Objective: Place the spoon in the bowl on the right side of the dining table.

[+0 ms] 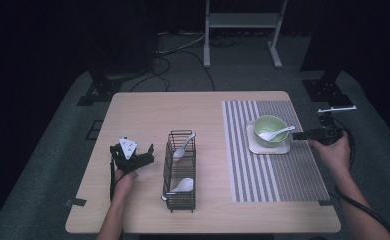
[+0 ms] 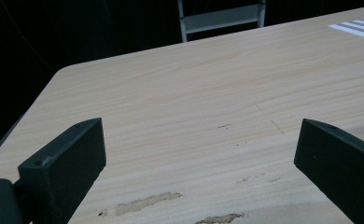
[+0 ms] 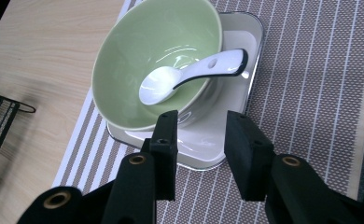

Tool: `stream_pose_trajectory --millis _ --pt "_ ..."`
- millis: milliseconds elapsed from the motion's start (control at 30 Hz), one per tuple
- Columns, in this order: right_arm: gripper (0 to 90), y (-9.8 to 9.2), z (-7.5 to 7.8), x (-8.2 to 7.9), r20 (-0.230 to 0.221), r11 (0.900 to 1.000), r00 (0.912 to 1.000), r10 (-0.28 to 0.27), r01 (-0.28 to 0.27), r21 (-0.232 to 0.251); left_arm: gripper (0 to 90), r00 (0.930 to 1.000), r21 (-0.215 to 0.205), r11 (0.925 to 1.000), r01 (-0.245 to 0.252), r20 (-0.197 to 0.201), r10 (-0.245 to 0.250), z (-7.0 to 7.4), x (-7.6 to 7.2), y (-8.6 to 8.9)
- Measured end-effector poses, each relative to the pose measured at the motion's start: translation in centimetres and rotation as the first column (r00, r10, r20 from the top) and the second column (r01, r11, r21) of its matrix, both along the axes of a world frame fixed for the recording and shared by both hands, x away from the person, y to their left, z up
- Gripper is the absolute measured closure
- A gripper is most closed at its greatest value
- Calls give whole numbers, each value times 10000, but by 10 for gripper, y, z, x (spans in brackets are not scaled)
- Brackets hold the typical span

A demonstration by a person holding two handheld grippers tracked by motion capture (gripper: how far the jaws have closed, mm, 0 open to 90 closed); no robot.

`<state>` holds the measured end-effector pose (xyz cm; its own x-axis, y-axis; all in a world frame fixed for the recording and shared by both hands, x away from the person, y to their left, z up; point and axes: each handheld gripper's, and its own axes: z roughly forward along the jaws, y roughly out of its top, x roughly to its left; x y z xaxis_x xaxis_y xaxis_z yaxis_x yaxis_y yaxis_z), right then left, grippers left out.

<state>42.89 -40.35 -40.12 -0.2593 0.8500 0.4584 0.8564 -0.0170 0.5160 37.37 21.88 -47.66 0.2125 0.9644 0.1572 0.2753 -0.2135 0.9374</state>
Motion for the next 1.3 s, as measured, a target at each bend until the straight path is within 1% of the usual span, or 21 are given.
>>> stream_pose_trajectory --millis 133,233,433,600,833,900,1000,1300 --pt "608 2 1 -4 46 10000 10000 83 -84 24 11 10000 90 10000 9 23 -9 0 0 -1" --pt "582 3 1 -7 142 9998 9998 155 -157 85 11 10000 54 10000 2 44 -2 0 -1 -1" --pt "543 6 -2 -9 176 9996 9995 264 -267 124 11 10000 50 10000 5 26 -5 0 0 -1" --pt "513 12 -4 -12 230 9994 9992 317 -319 120 11 10000 51 10000 3 36 -4 0 -1 -1" --pt "475 21 -5 -17 312 9983 9979 572 -574 55 11 10000 35 10000 7 36 -7 0 -1 -1" --pt "467 23 -5 -18 285 9979 9975 645 -647 61 11 10000 46 10000 3 35 -3 0 -1 -1" --pt "463 28 -5 -20 212 9966 9964 816 -815 -76 11 10000 59 10000 -1 33 0 0 -1 -1" --pt "434 35 -6 -25 156 9944 9944 1045 -1042 -192 11 10000 45 10000 2 31 -3 0 -1 -1"
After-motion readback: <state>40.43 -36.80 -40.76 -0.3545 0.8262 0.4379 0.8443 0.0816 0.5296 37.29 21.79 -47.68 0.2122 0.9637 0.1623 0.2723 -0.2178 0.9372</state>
